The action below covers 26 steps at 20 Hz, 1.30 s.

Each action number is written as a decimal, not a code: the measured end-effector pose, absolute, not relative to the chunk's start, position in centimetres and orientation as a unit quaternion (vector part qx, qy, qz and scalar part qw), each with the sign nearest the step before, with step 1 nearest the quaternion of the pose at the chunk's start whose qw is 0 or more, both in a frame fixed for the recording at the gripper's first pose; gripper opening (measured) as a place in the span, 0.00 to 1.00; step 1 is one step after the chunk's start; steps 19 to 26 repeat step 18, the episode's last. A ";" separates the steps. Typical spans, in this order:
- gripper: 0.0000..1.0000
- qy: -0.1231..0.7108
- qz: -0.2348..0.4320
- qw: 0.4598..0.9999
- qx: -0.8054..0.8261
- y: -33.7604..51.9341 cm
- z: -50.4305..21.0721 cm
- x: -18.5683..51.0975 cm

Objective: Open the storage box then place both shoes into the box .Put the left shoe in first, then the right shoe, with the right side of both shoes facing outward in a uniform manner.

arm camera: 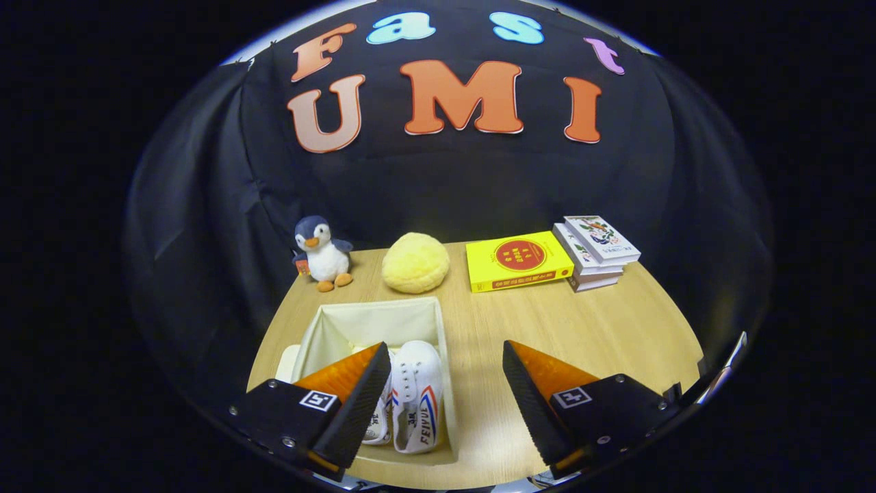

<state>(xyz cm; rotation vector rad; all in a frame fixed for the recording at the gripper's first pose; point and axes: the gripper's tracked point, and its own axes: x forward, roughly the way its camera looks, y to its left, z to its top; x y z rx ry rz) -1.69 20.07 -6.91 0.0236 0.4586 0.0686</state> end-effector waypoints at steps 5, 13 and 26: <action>0.98 0.182 0.039 0.982 0.033 14.4 -2.6 -1.4; 0.98 0.120 0.023 0.991 0.053 3.1 2.8 -1.7; 0.98 0.097 0.018 0.994 0.053 -2.2 4.4 -2.5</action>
